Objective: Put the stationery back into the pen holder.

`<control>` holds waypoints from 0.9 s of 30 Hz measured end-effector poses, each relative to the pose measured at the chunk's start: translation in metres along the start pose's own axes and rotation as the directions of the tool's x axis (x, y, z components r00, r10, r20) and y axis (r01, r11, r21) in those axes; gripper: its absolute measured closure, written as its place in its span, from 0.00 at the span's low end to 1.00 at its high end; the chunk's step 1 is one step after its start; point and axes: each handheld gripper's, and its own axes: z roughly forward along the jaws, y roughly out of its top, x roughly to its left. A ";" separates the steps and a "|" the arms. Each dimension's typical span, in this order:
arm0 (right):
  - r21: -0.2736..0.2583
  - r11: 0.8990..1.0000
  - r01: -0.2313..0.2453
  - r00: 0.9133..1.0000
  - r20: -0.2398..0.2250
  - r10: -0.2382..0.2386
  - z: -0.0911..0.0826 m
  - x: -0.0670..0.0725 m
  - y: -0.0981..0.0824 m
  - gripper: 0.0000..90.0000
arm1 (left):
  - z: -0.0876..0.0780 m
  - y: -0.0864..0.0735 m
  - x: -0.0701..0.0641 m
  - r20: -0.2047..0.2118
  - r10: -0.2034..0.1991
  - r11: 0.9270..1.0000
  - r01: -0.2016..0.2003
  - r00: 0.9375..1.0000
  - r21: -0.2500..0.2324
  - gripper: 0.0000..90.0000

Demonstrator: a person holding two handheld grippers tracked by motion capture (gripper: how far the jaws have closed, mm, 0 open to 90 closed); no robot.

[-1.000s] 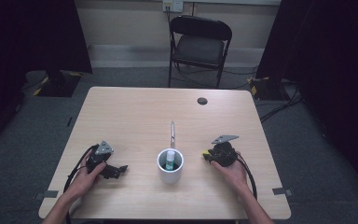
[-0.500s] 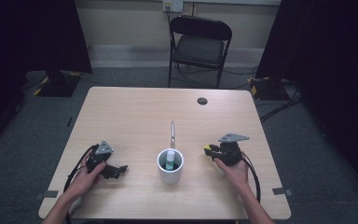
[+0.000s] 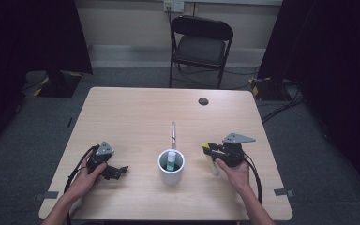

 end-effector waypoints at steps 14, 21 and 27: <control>-0.066 0.998 0.003 1.000 -0.014 -0.004 -0.011 0.004 0.009 0.75 | 0.000 0.000 0.000 0.001 0.001 1.000 -0.001 1.000 0.000 0.00; -0.098 0.995 -0.004 0.999 -0.047 -0.001 -0.013 0.011 0.018 0.75 | 0.000 0.000 0.000 0.002 0.002 1.000 -0.002 1.000 0.001 0.00; -0.130 0.992 -0.001 0.997 -0.072 -0.008 -0.015 0.018 0.028 0.75 | 0.000 0.000 0.000 0.000 0.000 1.000 0.000 1.000 -0.001 0.00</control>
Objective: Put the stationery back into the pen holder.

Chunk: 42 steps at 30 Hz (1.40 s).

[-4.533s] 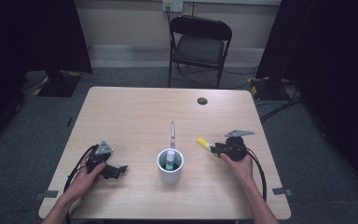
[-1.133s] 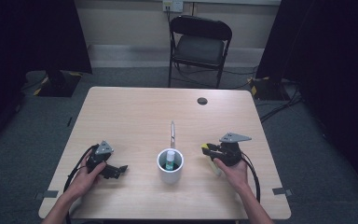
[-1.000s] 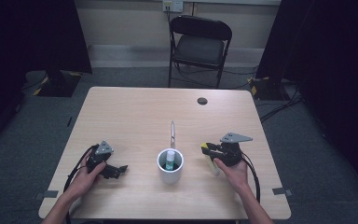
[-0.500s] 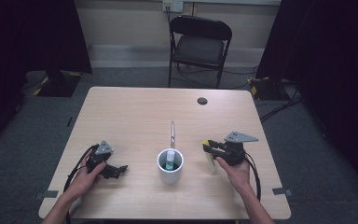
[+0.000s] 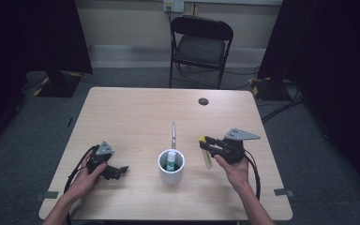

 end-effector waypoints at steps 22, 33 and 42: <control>-0.077 0.995 0.060 0.993 -0.098 -0.068 -0.005 0.040 0.035 0.75 | 0.000 0.000 0.000 0.001 0.002 1.000 -0.002 1.000 0.001 0.00; -0.098 0.994 0.054 0.986 -0.150 -0.069 -0.003 0.057 0.046 0.75 | 0.000 0.000 0.000 0.002 0.002 1.000 -0.002 1.000 0.002 0.00; -0.110 0.992 0.058 0.980 -0.184 -0.078 0.010 0.065 0.056 0.75 | 0.000 0.000 0.000 0.002 0.002 1.000 -0.002 1.000 0.002 0.00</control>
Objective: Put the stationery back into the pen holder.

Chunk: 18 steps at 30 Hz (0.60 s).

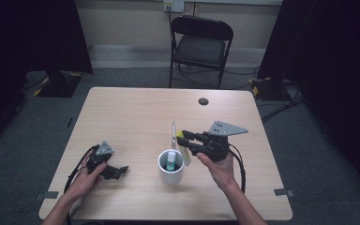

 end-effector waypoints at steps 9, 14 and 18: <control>0.003 1.000 0.014 0.999 -0.038 -0.013 0.021 0.005 0.002 0.75 | 0.000 0.000 0.000 -0.001 0.000 1.000 0.000 1.000 -0.001 0.00; 0.021 1.000 0.008 1.000 -0.028 -0.008 0.030 0.004 -0.001 0.75 | 0.000 0.000 0.000 0.000 0.000 1.000 0.000 1.000 0.000 0.00; 0.038 0.999 -0.006 0.999 -0.032 0.007 0.036 0.002 -0.007 0.75 | 0.000 0.000 0.000 -0.001 0.000 1.000 0.000 1.000 -0.001 0.00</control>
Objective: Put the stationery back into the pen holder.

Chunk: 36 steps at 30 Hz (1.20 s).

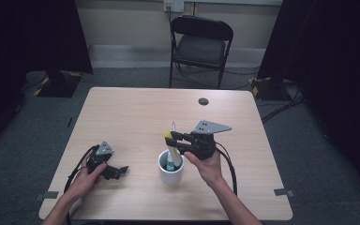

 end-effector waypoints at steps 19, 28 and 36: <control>0.073 0.997 -0.004 1.000 0.025 0.003 -0.010 -0.008 -0.016 0.75 | 0.000 0.000 0.000 -0.001 0.000 1.000 0.000 1.000 0.000 0.00; 0.101 0.995 -0.002 0.999 0.038 -0.002 -0.020 -0.007 -0.025 0.75 | 0.000 0.000 0.000 -0.001 -0.001 1.000 0.001 1.000 -0.001 0.00; 0.120 0.993 -0.014 0.999 0.042 0.009 -0.024 -0.009 -0.034 0.75 | 0.000 0.000 0.000 0.000 -0.001 1.000 0.001 1.000 -0.001 0.00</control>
